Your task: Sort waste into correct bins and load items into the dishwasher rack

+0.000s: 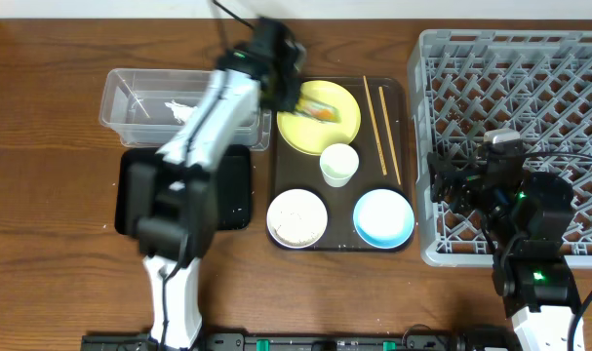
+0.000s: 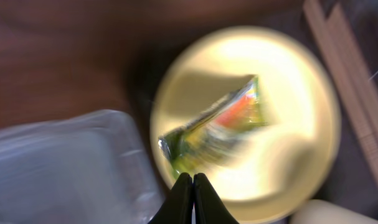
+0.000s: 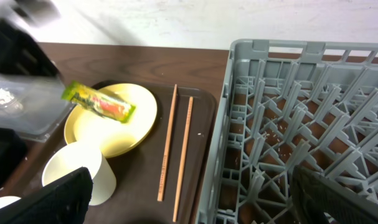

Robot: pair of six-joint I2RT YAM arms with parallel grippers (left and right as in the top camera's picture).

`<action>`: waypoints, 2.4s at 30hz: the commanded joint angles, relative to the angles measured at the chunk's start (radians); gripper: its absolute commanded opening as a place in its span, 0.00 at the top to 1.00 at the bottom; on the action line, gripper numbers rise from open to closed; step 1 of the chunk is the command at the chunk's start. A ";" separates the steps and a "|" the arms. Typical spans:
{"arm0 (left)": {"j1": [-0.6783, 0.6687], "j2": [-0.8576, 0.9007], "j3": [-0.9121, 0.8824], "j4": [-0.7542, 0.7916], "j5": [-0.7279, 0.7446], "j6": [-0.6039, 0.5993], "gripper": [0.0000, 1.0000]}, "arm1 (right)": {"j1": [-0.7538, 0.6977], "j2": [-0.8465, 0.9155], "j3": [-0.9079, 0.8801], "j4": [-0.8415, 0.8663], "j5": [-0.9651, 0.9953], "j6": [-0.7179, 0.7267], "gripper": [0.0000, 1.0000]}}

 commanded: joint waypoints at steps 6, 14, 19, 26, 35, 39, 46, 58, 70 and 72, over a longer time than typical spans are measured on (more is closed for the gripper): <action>0.088 -0.216 0.035 -0.058 -0.011 -0.090 0.94 | -0.004 0.000 0.027 0.001 -0.008 0.014 0.01; 0.144 -0.202 0.033 -0.108 -0.056 -0.077 0.94 | -0.004 0.000 0.027 0.001 -0.008 0.014 0.01; 0.088 -0.138 0.033 -0.061 0.051 0.203 0.56 | -0.004 0.000 0.027 0.001 -0.008 0.014 0.01; -0.032 -0.012 0.033 -0.042 0.036 0.449 0.30 | -0.004 0.000 0.027 0.000 -0.008 0.040 0.01; -0.134 0.126 0.033 0.011 -0.081 0.540 0.29 | -0.004 0.000 0.027 -0.001 -0.008 0.039 0.01; -0.143 0.167 0.033 0.071 -0.130 0.540 0.29 | -0.004 0.000 0.027 -0.001 -0.008 0.039 0.01; -0.136 0.238 0.033 0.129 -0.194 0.540 0.27 | -0.004 0.000 0.027 -0.011 -0.008 0.039 0.01; -0.135 0.260 0.033 0.171 -0.193 0.535 0.27 | -0.004 0.000 0.027 -0.023 -0.008 0.040 0.01; -0.135 0.302 0.008 0.055 -0.146 0.489 0.38 | -0.004 0.000 0.027 -0.024 -0.008 0.039 0.01; -0.135 0.302 0.008 0.027 -0.117 0.486 0.39 | -0.004 0.000 0.027 -0.024 -0.008 0.039 0.01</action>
